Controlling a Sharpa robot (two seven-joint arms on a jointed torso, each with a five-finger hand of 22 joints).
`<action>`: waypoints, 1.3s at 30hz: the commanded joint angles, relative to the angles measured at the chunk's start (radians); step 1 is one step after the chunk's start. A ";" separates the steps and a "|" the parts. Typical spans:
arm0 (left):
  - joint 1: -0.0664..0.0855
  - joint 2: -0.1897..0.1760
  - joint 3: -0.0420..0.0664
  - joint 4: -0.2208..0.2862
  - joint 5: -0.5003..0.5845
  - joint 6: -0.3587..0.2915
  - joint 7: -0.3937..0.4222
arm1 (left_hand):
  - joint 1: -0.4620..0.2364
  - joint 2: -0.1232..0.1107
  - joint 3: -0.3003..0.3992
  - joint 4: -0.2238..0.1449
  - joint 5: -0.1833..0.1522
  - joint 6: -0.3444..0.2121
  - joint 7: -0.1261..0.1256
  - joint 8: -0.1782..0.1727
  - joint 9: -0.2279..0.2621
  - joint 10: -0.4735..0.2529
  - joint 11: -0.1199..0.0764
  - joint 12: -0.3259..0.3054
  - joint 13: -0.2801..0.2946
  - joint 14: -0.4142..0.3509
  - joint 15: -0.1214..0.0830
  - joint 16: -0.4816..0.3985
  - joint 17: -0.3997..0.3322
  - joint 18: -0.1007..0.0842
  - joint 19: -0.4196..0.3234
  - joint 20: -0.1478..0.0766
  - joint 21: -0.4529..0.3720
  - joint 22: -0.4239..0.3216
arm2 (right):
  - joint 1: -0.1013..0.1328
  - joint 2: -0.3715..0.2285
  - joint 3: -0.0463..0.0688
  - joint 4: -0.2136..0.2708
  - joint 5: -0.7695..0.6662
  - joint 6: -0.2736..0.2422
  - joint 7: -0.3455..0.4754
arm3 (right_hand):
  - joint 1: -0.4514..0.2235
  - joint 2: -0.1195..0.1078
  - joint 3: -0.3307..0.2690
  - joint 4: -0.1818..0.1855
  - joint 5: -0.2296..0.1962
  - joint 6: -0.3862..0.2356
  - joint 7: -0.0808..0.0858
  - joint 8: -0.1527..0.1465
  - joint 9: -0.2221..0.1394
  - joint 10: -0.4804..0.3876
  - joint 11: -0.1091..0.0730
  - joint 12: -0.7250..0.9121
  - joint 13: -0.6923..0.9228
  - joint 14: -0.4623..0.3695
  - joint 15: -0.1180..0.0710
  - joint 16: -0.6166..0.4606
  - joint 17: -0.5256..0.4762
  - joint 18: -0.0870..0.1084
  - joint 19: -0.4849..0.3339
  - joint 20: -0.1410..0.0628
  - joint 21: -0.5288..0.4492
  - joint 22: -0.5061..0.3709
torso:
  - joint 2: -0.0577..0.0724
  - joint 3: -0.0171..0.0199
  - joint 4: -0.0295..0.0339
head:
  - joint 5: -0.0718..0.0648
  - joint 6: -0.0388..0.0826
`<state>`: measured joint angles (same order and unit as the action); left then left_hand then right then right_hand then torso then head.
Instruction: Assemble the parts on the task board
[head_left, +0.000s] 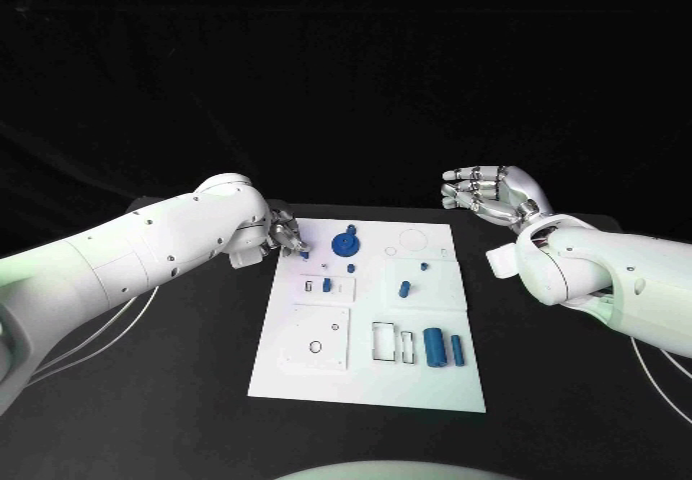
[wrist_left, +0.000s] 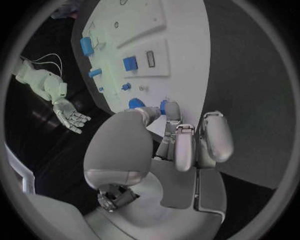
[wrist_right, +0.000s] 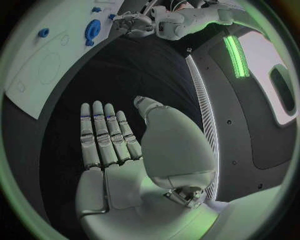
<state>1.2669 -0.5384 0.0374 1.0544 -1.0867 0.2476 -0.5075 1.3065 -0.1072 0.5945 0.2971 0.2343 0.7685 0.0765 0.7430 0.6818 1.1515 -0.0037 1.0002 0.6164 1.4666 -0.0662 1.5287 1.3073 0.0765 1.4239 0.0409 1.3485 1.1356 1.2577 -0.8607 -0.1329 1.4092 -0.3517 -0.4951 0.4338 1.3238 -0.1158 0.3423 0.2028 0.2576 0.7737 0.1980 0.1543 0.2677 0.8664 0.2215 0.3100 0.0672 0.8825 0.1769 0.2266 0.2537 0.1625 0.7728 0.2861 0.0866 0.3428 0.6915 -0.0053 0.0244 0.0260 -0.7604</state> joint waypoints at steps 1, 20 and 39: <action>0.000 -0.007 0.000 0.009 0.037 -0.031 0.008 | -0.014 -0.022 0.144 -0.120 -0.003 -0.008 -0.003 0.026 0.050 0.013 -0.001 0.009 0.006 0.076 -0.003 -0.004 0.151 0.007 0.001 -0.005 0.005 0.003 | -0.001 0.001 0.000 0.000 -0.004 0.013 0.006 | -0.008 0.003 -0.002 -0.006 -0.001 0.000 0.084 -0.002 -0.001 -0.002 -0.002 0.007 -0.001 0.004 0.003 -0.005 -0.002 0.011 -0.006 -0.001 -0.007 -0.002 | -0.001 -0.0001 -0.0006 | 0.001 0.000; -0.013 -0.162 -0.001 0.241 0.100 -0.094 0.052 | -0.068 -0.067 0.281 -0.178 0.005 0.000 -0.011 0.077 0.059 0.051 -0.010 0.051 0.040 0.076 -0.010 -0.005 0.146 0.004 0.009 -0.010 0.013 0.018 | -0.003 -0.006 0.000 0.001 -0.004 0.014 0.007 | -0.009 0.005 -0.002 -0.005 -0.001 0.001 0.084 -0.002 -0.001 -0.003 -0.002 0.007 -0.001 0.004 0.004 -0.006 -0.002 0.011 -0.007 -0.001 -0.008 -0.003 | -0.010 -0.0022 0.0105 | 0.000 -0.005; -0.075 -0.219 -0.002 0.349 0.016 -0.136 0.118 | -0.098 -0.085 0.336 -0.207 0.017 0.015 -0.016 0.093 0.054 0.075 -0.016 0.068 0.056 0.080 -0.016 0.002 0.161 0.000 0.018 -0.016 0.027 0.043 | -0.008 -0.006 0.000 0.000 -0.003 0.018 0.007 | -0.010 0.004 -0.003 -0.006 0.000 0.001 0.084 -0.002 -0.002 -0.003 -0.002 0.008 -0.001 0.005 0.003 -0.006 -0.002 0.011 -0.008 0.000 -0.009 -0.004 | -0.004 -0.0001 0.0048 | 0.007 -0.004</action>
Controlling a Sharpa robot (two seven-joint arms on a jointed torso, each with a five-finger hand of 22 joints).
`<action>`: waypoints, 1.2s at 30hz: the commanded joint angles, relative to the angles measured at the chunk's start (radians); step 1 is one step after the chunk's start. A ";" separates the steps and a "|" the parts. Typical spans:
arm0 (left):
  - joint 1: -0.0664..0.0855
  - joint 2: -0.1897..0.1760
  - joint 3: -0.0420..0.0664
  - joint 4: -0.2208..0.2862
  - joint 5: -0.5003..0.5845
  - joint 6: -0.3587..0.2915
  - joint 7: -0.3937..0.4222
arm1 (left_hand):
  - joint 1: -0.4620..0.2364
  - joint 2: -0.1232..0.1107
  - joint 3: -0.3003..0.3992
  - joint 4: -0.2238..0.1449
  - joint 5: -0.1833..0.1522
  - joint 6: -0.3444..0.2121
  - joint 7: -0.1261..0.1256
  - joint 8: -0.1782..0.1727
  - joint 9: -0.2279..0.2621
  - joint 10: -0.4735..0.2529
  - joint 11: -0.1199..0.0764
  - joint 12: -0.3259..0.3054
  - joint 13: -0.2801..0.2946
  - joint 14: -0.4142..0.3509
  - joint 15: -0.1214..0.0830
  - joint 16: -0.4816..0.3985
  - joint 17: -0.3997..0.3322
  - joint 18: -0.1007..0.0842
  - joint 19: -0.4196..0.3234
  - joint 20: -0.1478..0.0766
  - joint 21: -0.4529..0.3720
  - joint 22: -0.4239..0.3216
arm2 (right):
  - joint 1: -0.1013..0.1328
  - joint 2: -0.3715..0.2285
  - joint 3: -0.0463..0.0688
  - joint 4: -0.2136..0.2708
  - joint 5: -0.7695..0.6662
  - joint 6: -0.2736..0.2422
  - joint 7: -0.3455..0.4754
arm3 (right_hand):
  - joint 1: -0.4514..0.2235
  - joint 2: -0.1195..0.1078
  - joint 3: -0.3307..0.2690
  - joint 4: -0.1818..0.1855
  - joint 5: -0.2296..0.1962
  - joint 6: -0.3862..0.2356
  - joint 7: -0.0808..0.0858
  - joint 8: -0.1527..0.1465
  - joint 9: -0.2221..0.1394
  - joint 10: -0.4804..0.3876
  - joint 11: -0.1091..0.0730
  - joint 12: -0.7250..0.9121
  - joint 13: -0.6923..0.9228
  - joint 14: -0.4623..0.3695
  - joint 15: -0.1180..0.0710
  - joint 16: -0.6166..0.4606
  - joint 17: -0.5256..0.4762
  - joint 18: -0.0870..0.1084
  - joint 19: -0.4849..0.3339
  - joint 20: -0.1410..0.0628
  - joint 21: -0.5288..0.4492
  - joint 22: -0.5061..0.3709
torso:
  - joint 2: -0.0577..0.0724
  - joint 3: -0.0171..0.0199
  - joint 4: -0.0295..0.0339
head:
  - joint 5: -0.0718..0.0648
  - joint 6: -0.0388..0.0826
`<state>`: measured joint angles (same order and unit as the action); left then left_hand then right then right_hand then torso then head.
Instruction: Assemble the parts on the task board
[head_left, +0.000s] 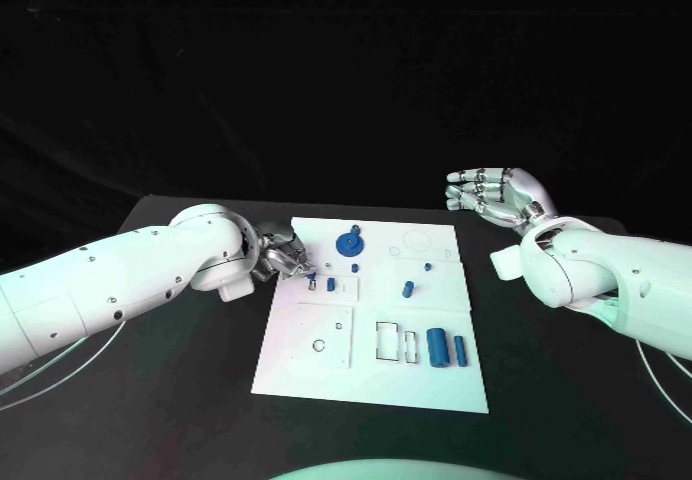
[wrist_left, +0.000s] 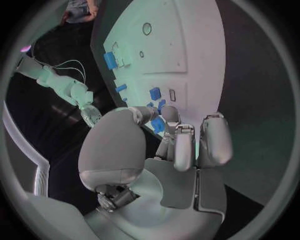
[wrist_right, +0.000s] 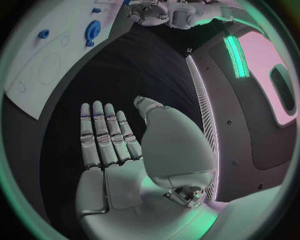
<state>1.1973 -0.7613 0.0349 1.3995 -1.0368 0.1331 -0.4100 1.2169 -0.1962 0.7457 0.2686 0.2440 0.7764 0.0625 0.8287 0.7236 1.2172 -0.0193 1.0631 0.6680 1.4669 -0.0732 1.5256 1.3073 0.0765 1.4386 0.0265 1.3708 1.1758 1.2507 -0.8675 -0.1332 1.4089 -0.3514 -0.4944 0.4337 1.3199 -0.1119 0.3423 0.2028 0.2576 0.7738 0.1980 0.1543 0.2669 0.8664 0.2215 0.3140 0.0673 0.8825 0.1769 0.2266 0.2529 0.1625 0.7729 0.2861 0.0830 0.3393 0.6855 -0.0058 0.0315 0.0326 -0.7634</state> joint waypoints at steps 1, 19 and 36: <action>-0.008 0.005 0.000 0.004 -0.039 -0.023 0.018 | -0.008 0.003 0.185 -0.178 0.007 0.007 -0.002 0.008 0.012 0.010 0.000 0.005 0.005 0.079 -0.009 0.005 0.161 0.000 0.004 -0.002 0.005 0.003 | -0.001 0.001 0.000 0.001 -0.004 0.018 0.007 | -0.006 0.000 -0.003 -0.006 0.000 0.001 0.084 -0.002 -0.001 -0.003 -0.002 0.004 -0.001 0.005 0.003 -0.006 -0.002 0.011 -0.008 0.000 -0.006 -0.001 | 0.002 0.0006 -0.0030 | 0.000 -0.002; -0.018 0.019 0.000 0.002 -0.070 0.005 -0.028 | -0.036 -0.011 0.215 -0.202 0.035 0.017 -0.007 0.021 0.007 0.033 -0.005 0.032 0.037 0.082 -0.013 0.010 0.171 -0.003 0.009 -0.005 0.014 0.019 | -0.002 -0.001 0.000 0.001 -0.002 0.017 0.006 | -0.007 0.000 -0.003 -0.006 0.000 0.001 0.084 -0.002 -0.001 -0.003 -0.002 0.004 -0.001 0.005 0.003 -0.006 -0.002 0.011 -0.008 0.000 -0.006 -0.002 | 0.000 0.0024 -0.0009 | -0.004 -0.010; -0.018 0.032 0.000 -0.005 -0.118 0.023 -0.038 | -0.040 -0.014 0.218 -0.206 0.040 0.018 -0.008 0.023 0.006 0.035 -0.006 0.033 0.038 0.083 -0.013 0.011 0.175 -0.003 0.010 -0.006 0.014 0.020 | -0.002 -0.001 0.000 0.001 -0.001 0.017 0.007 | -0.007 0.000 -0.003 -0.006 0.000 0.001 0.084 -0.002 -0.001 -0.003 -0.002 0.004 -0.001 0.005 0.003 -0.006 -0.002 0.011 -0.008 0.000 -0.006 -0.002 | 0.001 0.0005 -0.0006 | -0.004 -0.012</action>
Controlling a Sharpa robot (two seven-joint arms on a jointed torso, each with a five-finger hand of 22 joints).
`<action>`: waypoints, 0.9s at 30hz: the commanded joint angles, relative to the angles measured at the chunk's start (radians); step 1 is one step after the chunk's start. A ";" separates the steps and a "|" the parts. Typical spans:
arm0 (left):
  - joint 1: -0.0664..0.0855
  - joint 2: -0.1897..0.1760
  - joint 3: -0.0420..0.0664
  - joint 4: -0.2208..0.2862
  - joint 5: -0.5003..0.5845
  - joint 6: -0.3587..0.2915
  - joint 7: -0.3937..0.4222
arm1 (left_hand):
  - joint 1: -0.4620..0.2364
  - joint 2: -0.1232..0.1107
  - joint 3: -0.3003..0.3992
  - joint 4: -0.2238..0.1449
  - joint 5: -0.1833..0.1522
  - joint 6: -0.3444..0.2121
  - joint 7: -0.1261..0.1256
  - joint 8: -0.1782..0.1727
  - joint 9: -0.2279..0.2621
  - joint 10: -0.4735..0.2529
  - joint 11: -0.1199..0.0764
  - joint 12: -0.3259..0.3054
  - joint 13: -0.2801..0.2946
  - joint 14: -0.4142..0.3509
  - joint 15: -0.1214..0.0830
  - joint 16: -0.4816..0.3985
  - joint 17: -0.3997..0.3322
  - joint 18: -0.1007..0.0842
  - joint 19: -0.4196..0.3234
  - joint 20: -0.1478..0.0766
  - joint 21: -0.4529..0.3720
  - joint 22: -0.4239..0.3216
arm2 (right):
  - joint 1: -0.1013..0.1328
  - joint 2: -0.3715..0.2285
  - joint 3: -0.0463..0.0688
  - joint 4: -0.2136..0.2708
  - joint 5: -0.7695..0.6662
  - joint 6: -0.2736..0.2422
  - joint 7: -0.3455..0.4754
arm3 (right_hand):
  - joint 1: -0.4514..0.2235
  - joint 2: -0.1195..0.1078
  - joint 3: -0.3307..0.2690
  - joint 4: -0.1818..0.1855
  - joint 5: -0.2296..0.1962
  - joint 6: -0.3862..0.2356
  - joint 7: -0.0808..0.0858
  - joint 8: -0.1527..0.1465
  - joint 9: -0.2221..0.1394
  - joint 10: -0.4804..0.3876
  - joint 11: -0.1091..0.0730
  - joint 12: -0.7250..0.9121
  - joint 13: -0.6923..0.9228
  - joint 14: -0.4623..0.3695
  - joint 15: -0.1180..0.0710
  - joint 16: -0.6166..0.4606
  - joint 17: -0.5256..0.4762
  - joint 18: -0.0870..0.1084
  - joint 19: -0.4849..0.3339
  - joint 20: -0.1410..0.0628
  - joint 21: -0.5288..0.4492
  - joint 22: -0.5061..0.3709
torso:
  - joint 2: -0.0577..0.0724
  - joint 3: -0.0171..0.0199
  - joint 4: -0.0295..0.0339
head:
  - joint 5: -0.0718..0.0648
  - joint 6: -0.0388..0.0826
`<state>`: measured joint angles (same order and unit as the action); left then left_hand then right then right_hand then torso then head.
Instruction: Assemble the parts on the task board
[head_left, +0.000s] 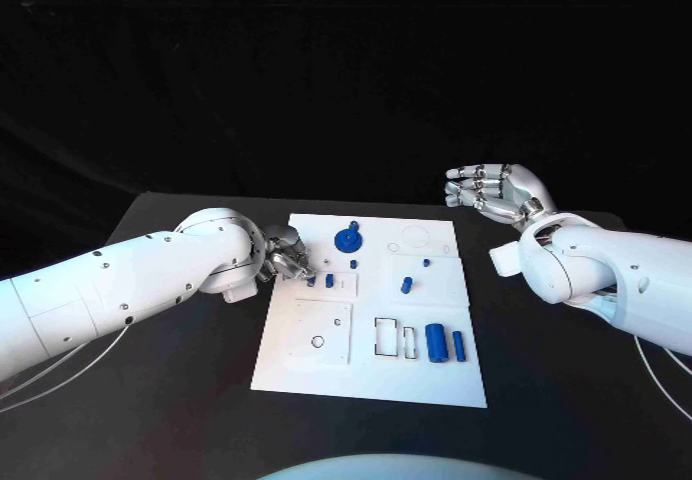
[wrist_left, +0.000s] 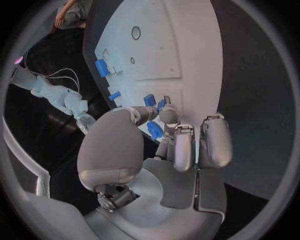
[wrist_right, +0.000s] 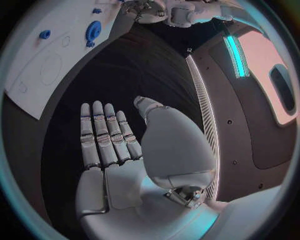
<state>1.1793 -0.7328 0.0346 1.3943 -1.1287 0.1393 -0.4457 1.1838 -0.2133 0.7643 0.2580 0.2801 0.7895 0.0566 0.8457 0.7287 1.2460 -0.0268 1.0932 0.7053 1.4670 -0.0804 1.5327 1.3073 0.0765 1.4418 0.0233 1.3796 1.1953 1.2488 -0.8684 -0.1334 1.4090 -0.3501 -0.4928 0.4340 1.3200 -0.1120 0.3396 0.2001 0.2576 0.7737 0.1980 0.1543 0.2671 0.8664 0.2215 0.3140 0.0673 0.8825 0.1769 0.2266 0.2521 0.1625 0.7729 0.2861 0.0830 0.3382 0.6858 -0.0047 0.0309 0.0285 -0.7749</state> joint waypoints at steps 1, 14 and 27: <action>0.000 0.005 0.000 0.000 -0.028 0.016 -0.002 | -0.008 0.002 0.200 -0.196 0.005 0.005 -0.002 0.006 0.001 0.006 0.002 0.003 0.000 0.083 -0.006 0.004 0.176 -0.003 0.007 -0.003 0.006 0.001 | 0.000 0.000 0.000 0.001 -0.002 0.015 0.007 | -0.009 0.000 -0.001 -0.003 0.000 0.001 0.084 -0.002 -0.002 -0.003 -0.002 0.005 -0.001 0.005 0.003 -0.007 -0.001 0.011 -0.008 0.000 -0.007 -0.002 | 0.001 -0.0009 0.0003 | 0.000 -0.001; 0.000 0.004 0.000 -0.003 -0.028 0.043 0.010 | -0.009 -0.002 0.201 -0.201 0.007 0.006 -0.002 0.007 0.000 0.008 0.001 0.005 0.002 0.084 -0.006 0.006 0.180 -0.003 0.007 -0.003 0.006 0.002 | -0.001 0.000 0.000 -0.001 -0.002 0.016 0.007 | -0.010 0.000 -0.002 -0.003 0.001 0.001 0.084 -0.002 -0.002 -0.003 -0.002 0.005 -0.001 0.006 0.003 -0.007 -0.002 0.011 -0.008 0.000 -0.007 -0.002 | 0.000 0.0002 0.0006 | 0.001 -0.005; 0.000 0.001 0.000 -0.003 -0.009 0.049 0.014 | -0.009 -0.004 0.202 -0.206 0.010 0.009 -0.003 0.007 -0.003 0.013 0.001 0.010 0.010 0.085 -0.006 0.008 0.184 -0.004 0.007 -0.004 0.008 0.006 | -0.002 0.000 0.000 -0.002 -0.002 0.018 0.007 | -0.010 0.000 -0.002 -0.003 0.001 0.001 0.084 -0.002 -0.002 -0.003 -0.002 0.005 -0.001 0.006 0.003 -0.007 -0.002 0.011 -0.008 0.000 -0.007 -0.002 | -0.001 0.0002 -0.0004 | 0.002 -0.008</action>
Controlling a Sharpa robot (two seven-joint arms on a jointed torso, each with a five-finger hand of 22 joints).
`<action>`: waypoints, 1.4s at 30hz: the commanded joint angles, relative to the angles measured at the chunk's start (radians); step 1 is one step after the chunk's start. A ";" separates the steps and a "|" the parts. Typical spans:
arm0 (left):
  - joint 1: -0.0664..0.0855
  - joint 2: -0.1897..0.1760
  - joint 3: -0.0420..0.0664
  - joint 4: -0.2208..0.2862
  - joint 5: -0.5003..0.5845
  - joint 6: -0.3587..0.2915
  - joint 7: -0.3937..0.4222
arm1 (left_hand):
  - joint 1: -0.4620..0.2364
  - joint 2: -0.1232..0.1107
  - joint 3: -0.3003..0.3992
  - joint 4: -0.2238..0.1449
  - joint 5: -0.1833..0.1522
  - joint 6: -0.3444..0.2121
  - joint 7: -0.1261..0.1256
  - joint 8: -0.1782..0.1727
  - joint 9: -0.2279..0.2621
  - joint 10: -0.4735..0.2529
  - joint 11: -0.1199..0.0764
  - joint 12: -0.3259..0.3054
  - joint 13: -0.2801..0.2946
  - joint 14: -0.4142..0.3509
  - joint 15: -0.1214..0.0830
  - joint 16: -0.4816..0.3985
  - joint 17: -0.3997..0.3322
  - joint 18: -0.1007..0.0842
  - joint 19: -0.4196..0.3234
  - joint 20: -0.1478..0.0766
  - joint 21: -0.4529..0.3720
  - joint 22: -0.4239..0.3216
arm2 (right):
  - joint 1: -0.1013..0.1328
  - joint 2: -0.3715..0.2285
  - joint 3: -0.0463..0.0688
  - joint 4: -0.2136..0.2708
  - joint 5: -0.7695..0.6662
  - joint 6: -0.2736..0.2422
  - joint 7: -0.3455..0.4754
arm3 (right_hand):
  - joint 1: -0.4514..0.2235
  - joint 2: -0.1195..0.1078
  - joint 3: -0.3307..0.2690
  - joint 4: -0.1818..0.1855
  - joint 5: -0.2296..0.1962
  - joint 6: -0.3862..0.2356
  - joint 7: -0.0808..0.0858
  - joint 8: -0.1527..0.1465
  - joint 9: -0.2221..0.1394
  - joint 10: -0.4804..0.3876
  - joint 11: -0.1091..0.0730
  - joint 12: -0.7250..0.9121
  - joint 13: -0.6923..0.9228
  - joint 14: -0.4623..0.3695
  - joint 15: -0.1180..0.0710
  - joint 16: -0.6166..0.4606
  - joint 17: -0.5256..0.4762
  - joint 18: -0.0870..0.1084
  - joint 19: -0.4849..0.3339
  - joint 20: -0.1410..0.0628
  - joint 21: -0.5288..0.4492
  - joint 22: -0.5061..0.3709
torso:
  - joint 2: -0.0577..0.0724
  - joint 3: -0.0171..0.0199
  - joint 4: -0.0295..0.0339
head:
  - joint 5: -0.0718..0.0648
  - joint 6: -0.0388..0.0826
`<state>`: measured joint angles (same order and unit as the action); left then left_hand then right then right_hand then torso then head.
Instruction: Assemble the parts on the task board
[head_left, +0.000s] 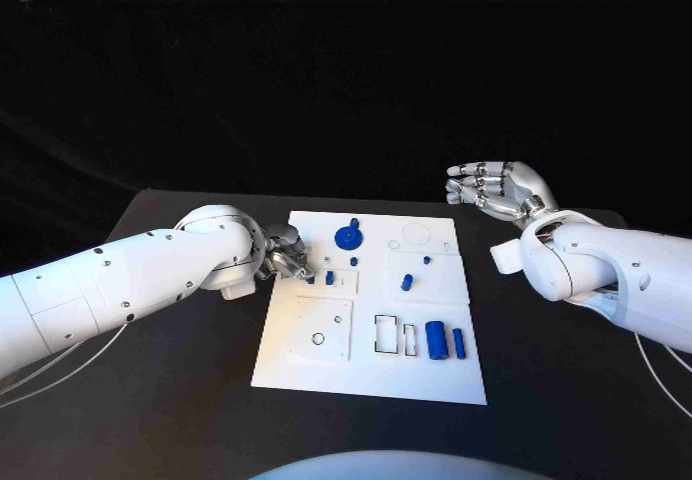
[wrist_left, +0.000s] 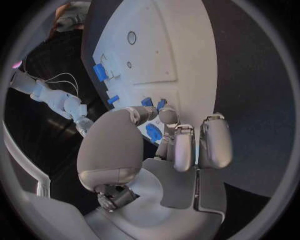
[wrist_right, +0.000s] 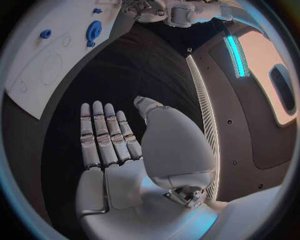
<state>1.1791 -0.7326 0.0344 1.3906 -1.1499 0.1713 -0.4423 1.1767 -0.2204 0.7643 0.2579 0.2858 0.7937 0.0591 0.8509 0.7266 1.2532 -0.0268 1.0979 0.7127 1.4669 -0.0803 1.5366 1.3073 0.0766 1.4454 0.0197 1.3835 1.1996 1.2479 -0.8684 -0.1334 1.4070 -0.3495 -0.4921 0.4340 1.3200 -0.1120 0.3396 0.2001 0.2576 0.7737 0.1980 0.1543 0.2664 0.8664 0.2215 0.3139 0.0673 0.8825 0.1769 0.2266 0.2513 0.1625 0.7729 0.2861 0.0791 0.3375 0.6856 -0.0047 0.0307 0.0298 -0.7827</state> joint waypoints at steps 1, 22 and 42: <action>0.000 0.001 0.000 0.000 0.013 0.016 0.011 | -0.002 0.003 0.202 -0.206 0.004 0.005 -0.005 0.002 -0.001 0.006 0.001 0.005 0.002 0.085 -0.006 0.004 0.184 -0.004 0.004 0.000 0.004 0.001 | -0.001 0.000 0.000 0.000 -0.003 0.017 0.007 | -0.010 0.000 -0.002 -0.003 0.001 0.001 0.084 -0.002 -0.001 -0.003 -0.002 0.005 -0.001 0.006 0.003 -0.007 -0.001 0.011 -0.008 0.000 -0.003 -0.001 | 0.000 0.0003 0.0003 | 0.001 0.001; 0.000 0.004 0.000 -0.004 0.005 0.049 0.013 | -0.002 0.001 0.204 -0.210 0.007 0.007 -0.005 0.001 -0.003 0.006 0.001 0.004 -0.001 0.086 -0.006 0.006 0.189 -0.004 0.004 0.000 0.005 0.003 | -0.002 0.001 0.000 0.000 -0.003 0.018 0.009 | -0.011 0.001 -0.002 -0.002 0.002 0.001 0.084 -0.002 -0.001 -0.004 -0.002 0.006 -0.001 0.006 0.003 -0.007 -0.001 0.011 -0.008 0.000 -0.004 -0.002 | 0.000 -0.0004 0.0006 | 0.001 -0.004; 0.000 0.025 -0.009 -0.019 0.003 0.039 -0.014 | -0.008 0.000 0.204 -0.212 0.021 0.013 -0.005 0.000 -0.011 0.014 0.001 0.011 0.009 0.086 -0.005 0.007 0.191 -0.005 0.005 0.000 0.007 0.007 | -0.003 0.001 0.000 0.001 -0.003 0.018 0.010 | -0.011 0.001 -0.002 -0.002 0.002 0.001 0.084 -0.002 -0.001 -0.004 -0.002 0.006 -0.001 0.006 0.003 -0.007 -0.001 0.011 -0.008 0.000 -0.004 -0.002 | 0.000 0.0010 -0.0014 | 0.003 -0.007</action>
<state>1.1821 -0.7134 0.0288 1.3692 -1.1478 0.1914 -0.4497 1.1671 -0.2299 0.7643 0.2578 0.3024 0.8016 0.0588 0.8539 0.7177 1.2603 -0.0266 1.1030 0.7208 1.4669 -0.0803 1.5365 1.3073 0.0765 1.4453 0.0198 1.3875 1.2057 1.2458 -0.8682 -0.1334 1.4065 -0.3490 -0.4904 0.4347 1.3200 -0.1120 0.3397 0.2002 0.2576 0.7737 0.1980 0.1543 0.2665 0.8664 0.2215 0.3139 0.0673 0.8825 0.1769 0.2226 0.2515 0.1625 0.7729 0.2861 0.0791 0.3363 0.6858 -0.0040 0.0298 0.0335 -0.7901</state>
